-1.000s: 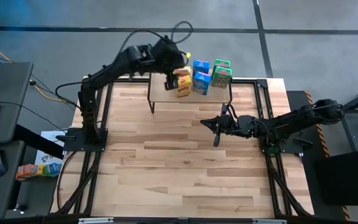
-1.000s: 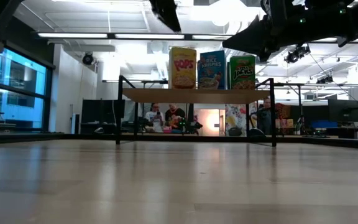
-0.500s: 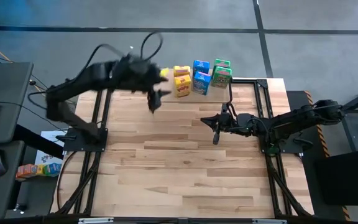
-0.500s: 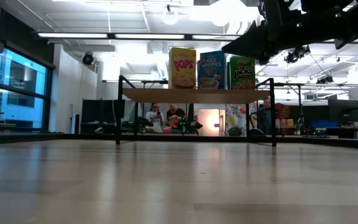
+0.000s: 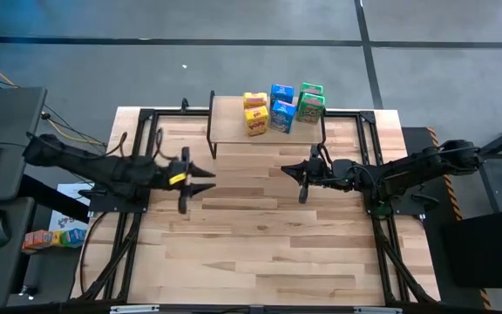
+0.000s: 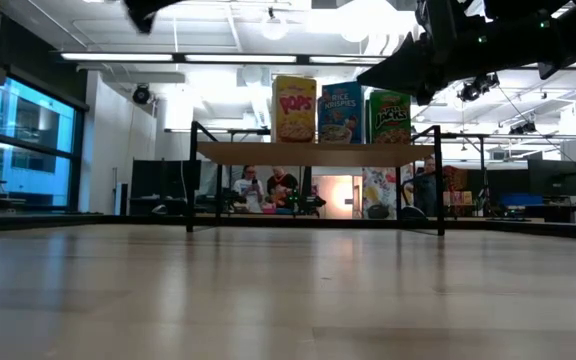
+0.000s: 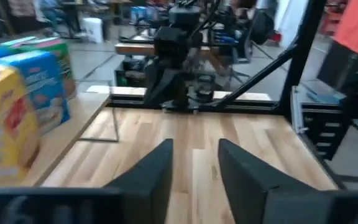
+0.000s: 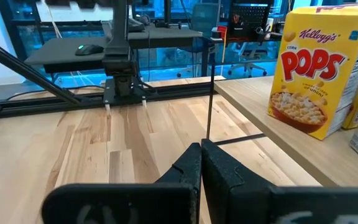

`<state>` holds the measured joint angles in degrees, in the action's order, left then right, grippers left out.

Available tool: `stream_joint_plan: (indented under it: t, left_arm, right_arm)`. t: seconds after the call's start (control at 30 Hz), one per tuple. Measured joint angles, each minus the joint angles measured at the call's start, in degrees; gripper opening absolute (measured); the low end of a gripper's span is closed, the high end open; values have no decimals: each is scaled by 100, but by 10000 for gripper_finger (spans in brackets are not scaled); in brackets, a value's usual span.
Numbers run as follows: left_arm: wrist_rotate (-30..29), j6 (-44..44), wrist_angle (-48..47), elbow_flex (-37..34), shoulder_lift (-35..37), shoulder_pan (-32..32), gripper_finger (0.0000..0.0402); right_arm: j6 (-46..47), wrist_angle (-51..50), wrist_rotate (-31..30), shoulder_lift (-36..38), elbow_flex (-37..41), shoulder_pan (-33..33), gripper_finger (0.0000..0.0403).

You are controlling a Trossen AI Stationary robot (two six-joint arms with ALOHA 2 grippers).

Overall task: Stack cereal on shelf
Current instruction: Return to Home Position

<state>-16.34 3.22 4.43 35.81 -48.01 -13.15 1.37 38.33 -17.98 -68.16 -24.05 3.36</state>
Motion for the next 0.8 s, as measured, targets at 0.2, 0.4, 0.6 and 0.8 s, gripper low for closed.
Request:
stream_joint_plan:
  t: [0.2, 0.4, 0.6, 0.8]
  left_arm:
    - [-841, -335, 183, -958, 1224, -301, 23]
    - [-250, -529, -295, -1502, 2556, -297, 4]
    - [378, -357, -111, -2502, 3586, -297, 1]
    - [595, -343, 148, -3032, 4082, -194, 0]
  right_arm:
    - [46, 0, -1, -1, 0, 0, 0]
    - [135, 0, -2, -1, 0, 0, 0]
    - [125, 0, -2, 0, 0, 0, 0]
    - [28, 0, -2, 0, 0, 0, 0]
